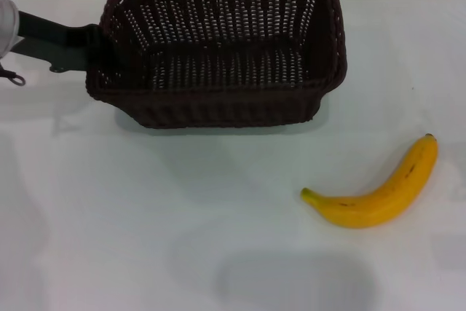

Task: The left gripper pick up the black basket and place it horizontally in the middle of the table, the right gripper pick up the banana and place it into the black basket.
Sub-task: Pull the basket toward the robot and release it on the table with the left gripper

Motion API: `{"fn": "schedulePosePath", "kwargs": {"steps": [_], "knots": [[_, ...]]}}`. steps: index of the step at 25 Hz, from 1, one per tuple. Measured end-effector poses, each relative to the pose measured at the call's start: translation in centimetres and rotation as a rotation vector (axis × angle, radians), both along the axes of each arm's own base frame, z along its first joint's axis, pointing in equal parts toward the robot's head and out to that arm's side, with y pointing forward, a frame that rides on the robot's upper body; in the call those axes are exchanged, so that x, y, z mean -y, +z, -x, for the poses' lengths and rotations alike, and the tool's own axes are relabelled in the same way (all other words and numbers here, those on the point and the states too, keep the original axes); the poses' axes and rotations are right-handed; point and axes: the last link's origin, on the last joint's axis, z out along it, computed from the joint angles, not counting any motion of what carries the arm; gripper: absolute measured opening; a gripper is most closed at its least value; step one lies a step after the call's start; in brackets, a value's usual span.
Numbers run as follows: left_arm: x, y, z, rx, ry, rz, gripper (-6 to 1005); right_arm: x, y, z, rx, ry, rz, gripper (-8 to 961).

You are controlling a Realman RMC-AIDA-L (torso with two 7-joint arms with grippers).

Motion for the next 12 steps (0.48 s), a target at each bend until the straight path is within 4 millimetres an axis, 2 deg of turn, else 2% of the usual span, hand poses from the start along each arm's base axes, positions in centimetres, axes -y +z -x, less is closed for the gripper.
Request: {"fn": "schedulePosePath", "kwargs": {"steps": [12], "knots": [[0.1,-1.3,0.0,0.003,0.027,0.009,220,0.1,0.0,-0.1,-0.001,-0.005,-0.003,873]]}}
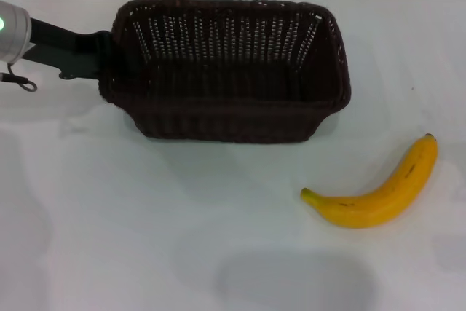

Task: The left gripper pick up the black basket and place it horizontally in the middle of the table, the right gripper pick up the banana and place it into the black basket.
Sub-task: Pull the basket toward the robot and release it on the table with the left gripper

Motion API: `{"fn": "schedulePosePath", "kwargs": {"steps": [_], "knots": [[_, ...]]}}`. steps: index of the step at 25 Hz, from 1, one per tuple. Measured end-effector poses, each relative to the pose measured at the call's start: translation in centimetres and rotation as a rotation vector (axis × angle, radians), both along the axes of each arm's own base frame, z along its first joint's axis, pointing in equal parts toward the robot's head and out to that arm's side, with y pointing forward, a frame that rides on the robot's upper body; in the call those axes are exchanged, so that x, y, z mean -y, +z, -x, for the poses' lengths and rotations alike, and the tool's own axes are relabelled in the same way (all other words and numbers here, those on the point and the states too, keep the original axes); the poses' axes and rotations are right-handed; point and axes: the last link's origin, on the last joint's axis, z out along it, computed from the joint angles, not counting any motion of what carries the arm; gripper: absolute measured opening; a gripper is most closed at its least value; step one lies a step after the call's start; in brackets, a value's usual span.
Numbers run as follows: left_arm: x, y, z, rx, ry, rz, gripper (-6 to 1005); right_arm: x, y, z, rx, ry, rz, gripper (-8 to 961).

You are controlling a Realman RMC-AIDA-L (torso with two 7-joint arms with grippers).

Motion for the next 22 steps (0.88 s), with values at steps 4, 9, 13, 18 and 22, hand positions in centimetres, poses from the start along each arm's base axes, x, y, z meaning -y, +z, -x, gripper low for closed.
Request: {"fn": "schedulePosePath", "kwargs": {"steps": [4,9,13,18,22], "knots": [[0.2,-0.3,0.0,-0.011,0.0,0.016,227,0.0,0.1,0.0,-0.001,-0.002,-0.003,873],[0.4,-0.4,0.1,-0.012,0.001,0.029,343,0.0,0.0,-0.1,-0.002,-0.004,-0.004,874],[0.8,-0.4,0.5,-0.012,-0.004,0.039,493,-0.1,0.1,-0.1,-0.001,-0.006,-0.005,873],[2.0,1.3,2.8,-0.012,0.011,-0.005,707,-0.3,0.2,0.0,-0.011,0.003,-0.005,873],[3.7,3.0,4.7,0.052,-0.001,-0.129,847,-0.4,0.4,0.0,-0.08,0.023,0.008,874]]}}
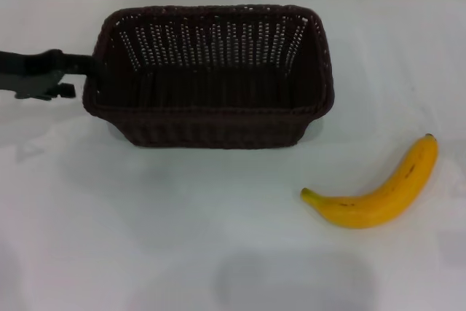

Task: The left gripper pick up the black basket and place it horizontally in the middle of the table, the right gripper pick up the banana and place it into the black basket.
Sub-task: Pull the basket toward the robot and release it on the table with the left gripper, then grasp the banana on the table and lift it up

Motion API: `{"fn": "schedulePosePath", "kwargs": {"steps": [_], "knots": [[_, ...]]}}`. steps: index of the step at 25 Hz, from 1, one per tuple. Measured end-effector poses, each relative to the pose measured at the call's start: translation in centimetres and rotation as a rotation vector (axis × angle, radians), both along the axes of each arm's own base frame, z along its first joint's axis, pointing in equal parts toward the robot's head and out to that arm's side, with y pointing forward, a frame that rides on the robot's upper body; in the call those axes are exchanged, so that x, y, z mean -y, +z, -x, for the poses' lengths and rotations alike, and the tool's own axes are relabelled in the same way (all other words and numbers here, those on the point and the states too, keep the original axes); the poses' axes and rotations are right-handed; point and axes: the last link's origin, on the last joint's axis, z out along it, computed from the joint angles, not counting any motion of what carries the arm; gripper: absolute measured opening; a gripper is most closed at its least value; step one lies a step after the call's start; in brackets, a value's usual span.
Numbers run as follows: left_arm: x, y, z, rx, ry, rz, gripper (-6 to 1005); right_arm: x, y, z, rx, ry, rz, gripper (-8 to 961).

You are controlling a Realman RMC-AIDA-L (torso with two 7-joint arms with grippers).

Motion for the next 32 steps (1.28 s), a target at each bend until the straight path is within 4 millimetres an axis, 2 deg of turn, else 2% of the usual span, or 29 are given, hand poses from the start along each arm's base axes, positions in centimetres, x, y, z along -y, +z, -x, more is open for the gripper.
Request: {"fn": "schedulePosePath", "kwargs": {"steps": [3,6,7,10,13,18,22,25,29,32], "knots": [[1.0,0.4,0.8,0.044,-0.04,-0.069,850,-0.1,0.2,0.1,-0.042,0.025,0.014,874],[3.5,1.3,2.8,0.187,-0.122,-0.279,853,-0.1,0.6,-0.1,-0.084,0.045,0.041,873],[3.6,1.3,3.0,0.197,-0.124,-0.295,854,-0.1,0.7,-0.2,-0.101,0.047,0.052,873],[5.9,1.5,4.5,0.285,-0.184,-0.516,852,-0.2,1.5,-1.1,-0.186,0.056,0.125,873],[8.4,0.6,6.2,0.294,-0.202,-0.72,850,-0.1,2.7,-1.6,-0.243,0.086,0.243,872],[11.0,-2.0,8.5,0.221,-0.158,-0.967,847,-0.2,5.5,-2.5,-0.247,0.082,0.462,871],[11.1,-2.4,8.8,0.126,-0.164,-1.1,848,-0.7,9.2,-3.1,-0.226,-0.01,0.71,871],[10.5,-2.7,8.5,0.059,-0.193,-1.134,848,-1.0,10.8,-2.2,-0.206,-0.06,0.821,870],[8.8,-3.0,8.2,-0.029,-0.19,-1.15,848,-1.8,10.9,0.0,-0.162,-0.126,0.899,869],[7.1,-3.1,8.3,-0.127,-0.183,-1.129,848,-2.8,10.0,2.9,-0.116,-0.192,0.931,868]]}}
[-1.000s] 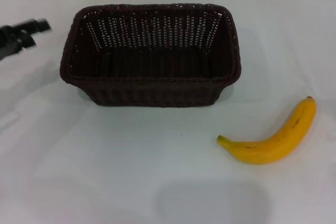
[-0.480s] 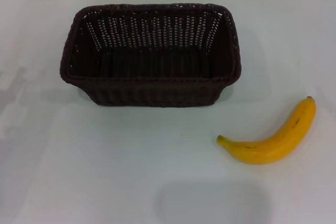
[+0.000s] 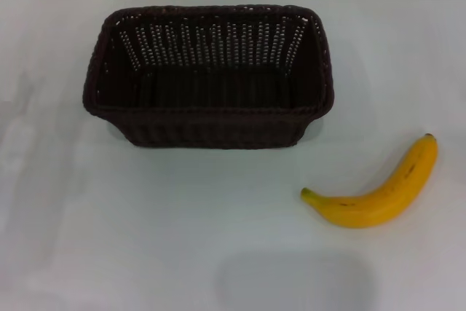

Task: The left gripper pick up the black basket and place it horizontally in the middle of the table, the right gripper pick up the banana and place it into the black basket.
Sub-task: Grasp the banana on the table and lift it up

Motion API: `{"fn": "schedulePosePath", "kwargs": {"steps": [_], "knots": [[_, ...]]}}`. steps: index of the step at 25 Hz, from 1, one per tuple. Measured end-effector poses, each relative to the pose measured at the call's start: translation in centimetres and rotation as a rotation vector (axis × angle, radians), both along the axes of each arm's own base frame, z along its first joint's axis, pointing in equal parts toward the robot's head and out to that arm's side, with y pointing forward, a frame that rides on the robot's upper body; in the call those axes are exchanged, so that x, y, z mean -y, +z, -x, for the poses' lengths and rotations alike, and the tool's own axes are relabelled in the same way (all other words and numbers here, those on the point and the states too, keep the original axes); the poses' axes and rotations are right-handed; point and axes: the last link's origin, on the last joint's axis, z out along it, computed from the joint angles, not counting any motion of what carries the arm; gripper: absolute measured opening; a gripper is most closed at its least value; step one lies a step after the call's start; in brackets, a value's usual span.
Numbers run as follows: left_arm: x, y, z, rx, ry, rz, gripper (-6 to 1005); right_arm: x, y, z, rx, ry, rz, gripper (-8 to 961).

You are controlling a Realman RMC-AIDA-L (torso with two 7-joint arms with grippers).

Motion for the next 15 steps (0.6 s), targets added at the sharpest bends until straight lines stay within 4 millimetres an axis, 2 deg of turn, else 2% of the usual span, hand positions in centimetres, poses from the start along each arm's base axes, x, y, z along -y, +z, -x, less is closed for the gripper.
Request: {"fn": "schedulePosePath", "kwargs": {"steps": [3,6,8,11,12,14,15], "knots": [[-1.1,0.3,0.0,-0.09,0.04,-0.018,848,-1.6,-1.3,2.5,0.047,-0.017,0.037,868],[-1.5,1.2,0.5,-0.171,0.095,-0.064,848,-4.5,-3.6,5.1,0.057,-0.025,0.059,867],[-1.9,1.6,0.9,-0.203,0.141,-0.081,848,-5.9,-4.3,6.5,0.073,-0.041,0.062,866],[-2.5,2.4,1.3,-0.237,0.188,-0.1,847,-7.9,-4.8,8.9,0.101,-0.077,0.075,865],[-2.6,2.8,1.4,-0.247,0.196,-0.106,847,-7.9,-4.8,8.9,0.101,-0.077,0.075,865],[-2.6,3.5,1.6,-0.264,0.204,-0.117,847,-9.6,-4.7,12.4,0.161,-0.144,0.113,865],[-2.7,3.7,1.7,-0.27,0.204,-0.123,847,-9.7,-4.6,12.8,0.171,-0.151,0.115,864]]}}
